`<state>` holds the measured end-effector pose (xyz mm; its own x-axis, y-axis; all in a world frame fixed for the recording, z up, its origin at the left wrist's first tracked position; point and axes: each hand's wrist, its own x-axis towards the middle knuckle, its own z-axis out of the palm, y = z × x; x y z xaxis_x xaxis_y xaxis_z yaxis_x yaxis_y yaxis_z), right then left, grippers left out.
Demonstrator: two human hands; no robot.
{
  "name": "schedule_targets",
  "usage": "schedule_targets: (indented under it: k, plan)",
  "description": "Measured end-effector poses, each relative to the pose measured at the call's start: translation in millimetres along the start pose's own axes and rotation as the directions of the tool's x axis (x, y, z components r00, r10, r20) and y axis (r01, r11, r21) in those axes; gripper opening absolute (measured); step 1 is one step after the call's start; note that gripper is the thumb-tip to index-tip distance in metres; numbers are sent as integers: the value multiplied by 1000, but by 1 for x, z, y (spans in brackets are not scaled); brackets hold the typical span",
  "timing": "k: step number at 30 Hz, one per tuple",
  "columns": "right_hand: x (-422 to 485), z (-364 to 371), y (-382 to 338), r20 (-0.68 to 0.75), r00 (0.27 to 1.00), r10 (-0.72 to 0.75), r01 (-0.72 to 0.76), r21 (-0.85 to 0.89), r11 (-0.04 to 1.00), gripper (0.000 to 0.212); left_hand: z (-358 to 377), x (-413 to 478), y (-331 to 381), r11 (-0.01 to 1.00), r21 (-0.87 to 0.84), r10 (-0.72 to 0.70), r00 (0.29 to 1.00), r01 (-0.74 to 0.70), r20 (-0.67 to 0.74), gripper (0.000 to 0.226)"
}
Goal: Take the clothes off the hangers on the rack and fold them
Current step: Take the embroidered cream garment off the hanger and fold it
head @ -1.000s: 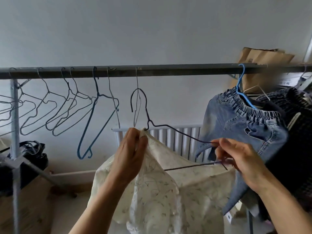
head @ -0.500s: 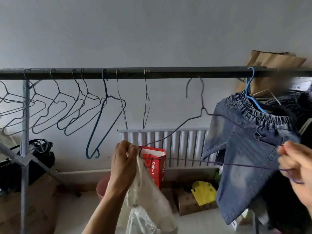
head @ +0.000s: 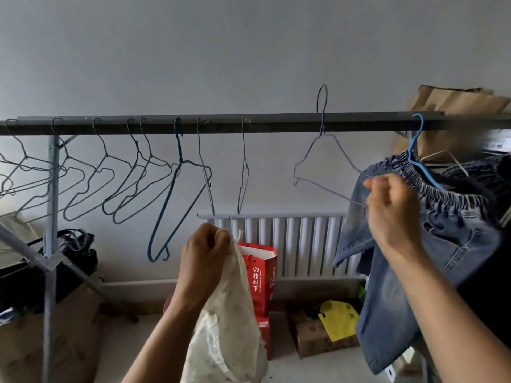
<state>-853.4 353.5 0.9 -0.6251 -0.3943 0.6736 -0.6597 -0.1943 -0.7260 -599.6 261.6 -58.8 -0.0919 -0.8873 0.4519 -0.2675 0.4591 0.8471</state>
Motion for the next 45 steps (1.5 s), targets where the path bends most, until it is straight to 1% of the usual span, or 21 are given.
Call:
schedule_targets:
  k: [5, 9, 11, 13, 15, 17, 19, 20, 21, 24, 26, 28, 29, 31, 33, 35, 39, 41, 42, 43, 45]
  plan:
    - [-30, 25, 8, 79, 995, 66, -55, -126, 991, 33, -14, 9, 5, 998, -54, -23, 999, 25, 35, 15]
    - [-57, 28, 16, 170, 974, 151, -144, -49, 988, 29, -19, 12, 13, 997, -76, -10, 996, 17, 84, 18]
    - [-66, 25, 25, 119, 976, 181, -174, -69, 982, 27, -19, 9, 18, 996, -87, 6, 994, 4, 110, 17]
    - [-78, 18, 31, 5, 994, 106, -103, -199, 975, 36, -17, 3, 25, 993, -117, 13, 993, 1, 119, 17]
    - [-98, 15, 26, -14, 993, -114, 109, -197, 974, 43, -14, -4, 33, 988, -153, 6, 992, 13, 124, 18]
    - [-122, 22, 12, 225, 944, -241, 260, -61, 964, 42, -10, -12, 40, 980, -194, -10, 992, 35, 127, 19]
    - [-146, 37, 0, 577, 796, -183, 206, 27, 978, 27, -6, -21, 46, 977, -208, -17, 992, 43, 123, 17]
    - [-156, 44, 0, 680, 721, -134, 152, 34, 988, 15, -6, -27, 47, 981, -190, -21, 993, 44, 119, 17]
    - [-162, 50, 0, 703, 703, -104, 107, 41, 993, 9, -8, -32, 46, 986, -159, -24, 993, 42, 113, 17]
    - [-164, 53, -2, 637, 770, -23, -56, 103, 993, 19, -28, -48, 37, 995, -89, -42, 995, 50, 88, 16]
    - [-162, 50, -11, 610, 792, -13, -95, 144, 985, 20, -46, -62, 31, 997, -38, -62, 989, 68, 135, 18]
    - [-161, 49, -24, 601, 793, -94, 14, 136, 991, 16, -58, -74, 24, 982, 190, -40, 981, 3, 190, 24]
    - [-161, 49, -31, 601, 786, -149, 96, 119, 988, 15, -63, -80, 19, 937, 345, -15, 981, -53, 192, 22]
    - [-162, 50, -44, 617, 747, -249, 280, 47, 959, 17, -72, -85, 12, 812, 578, 42, 995, -87, 89, 9]
    - [-162, 50, -52, 671, 691, -268, 440, -97, 893, 14, -86, -85, 5, 724, 689, 102, 992, -27, -68, 9]
    - [-160, 49, -52, 725, 662, -191, 503, -241, 830, 18, -102, -85, -1, 672, 740, 110, 983, 34, -146, 12]
    - [-154, 50, -56, 744, 666, 62, 402, -428, 809, 23, -147, -85, -7, 581, 807, 121, 969, 105, -214, 14]
    - [-150, 53, -60, 751, 652, 105, 401, -459, 792, 24, -173, -82, -13, 594, 802, 114, 980, 63, -162, 10]
    - [-148, 56, -62, 767, 633, 106, 402, -442, 801, 26, -184, -80, -18, 623, 783, 92, 992, 11, -87, 9]
    - [-147, 59, -66, 786, 612, 92, 390, -400, 829, 27, -196, -77, -23, 672, 739, 59, 998, -46, 8, 11]
    - [-146, 65, -74, 799, 600, 40, 259, -241, 935, 30, -217, -73, -30, 866, 494, -33, 980, -70, 196, 12]
